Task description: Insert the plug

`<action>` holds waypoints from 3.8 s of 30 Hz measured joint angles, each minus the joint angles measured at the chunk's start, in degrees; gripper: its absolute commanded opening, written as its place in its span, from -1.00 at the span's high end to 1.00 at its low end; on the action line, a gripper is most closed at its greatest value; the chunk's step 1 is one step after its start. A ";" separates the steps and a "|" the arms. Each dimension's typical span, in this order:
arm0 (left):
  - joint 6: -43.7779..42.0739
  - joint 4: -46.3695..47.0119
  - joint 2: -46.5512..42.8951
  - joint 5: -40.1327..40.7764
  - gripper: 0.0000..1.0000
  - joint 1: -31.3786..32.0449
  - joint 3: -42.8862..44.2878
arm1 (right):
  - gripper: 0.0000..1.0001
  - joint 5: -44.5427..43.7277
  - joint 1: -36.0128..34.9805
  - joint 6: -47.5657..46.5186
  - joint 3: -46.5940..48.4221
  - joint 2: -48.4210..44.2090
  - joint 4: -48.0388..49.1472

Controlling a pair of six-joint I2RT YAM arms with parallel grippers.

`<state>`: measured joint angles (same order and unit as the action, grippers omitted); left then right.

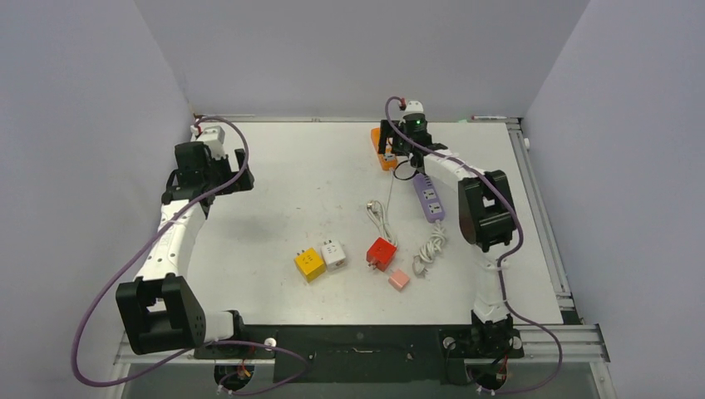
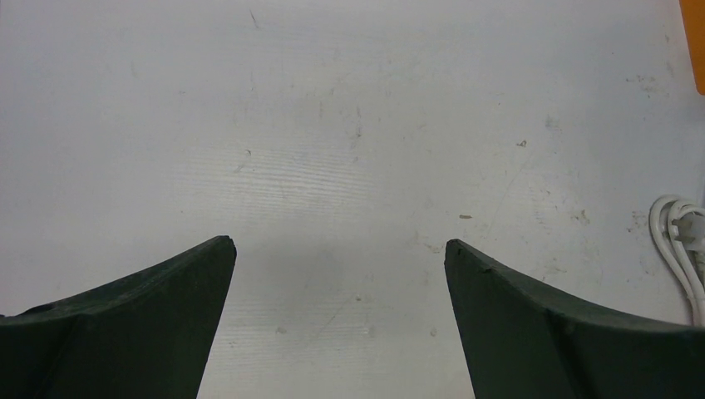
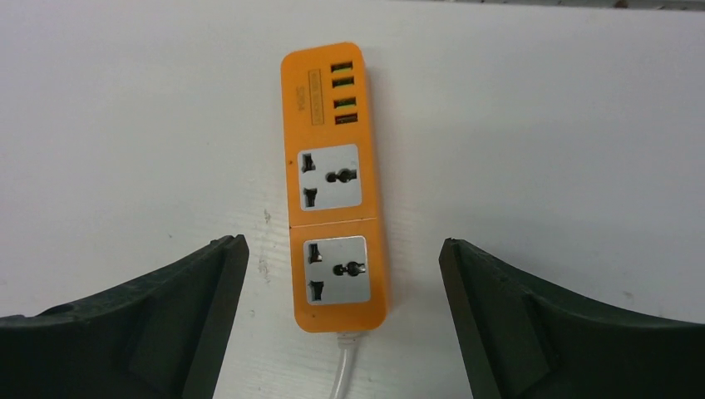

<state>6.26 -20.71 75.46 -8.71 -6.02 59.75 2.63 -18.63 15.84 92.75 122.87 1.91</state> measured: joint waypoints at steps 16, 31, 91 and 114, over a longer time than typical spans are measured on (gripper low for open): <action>-2.23 -3.17 -0.13 -1.22 -0.92 -0.13 0.09 | -0.45 -1.66 -4.35 -3.67 16.35 16.65 -7.08; -2.73 -4.28 -3.19 -2.05 -0.92 -0.48 0.09 | 0.45 4.79 -11.74 -13.97 5.70 11.52 -0.46; -24.61 -25.11 -5.97 -3.17 -0.92 41.18 -9.64 | -0.79 3.80 -22.93 -2.19 -51.45 -50.58 2.10; -23.50 -18.40 3.43 8.46 0.73 47.47 -10.84 | -0.95 1.49 -21.79 2.84 -54.31 -58.71 1.03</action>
<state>-17.23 -39.11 78.89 -0.25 41.45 48.90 4.12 -40.42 18.68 38.44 64.16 2.94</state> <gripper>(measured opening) 0.548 0.955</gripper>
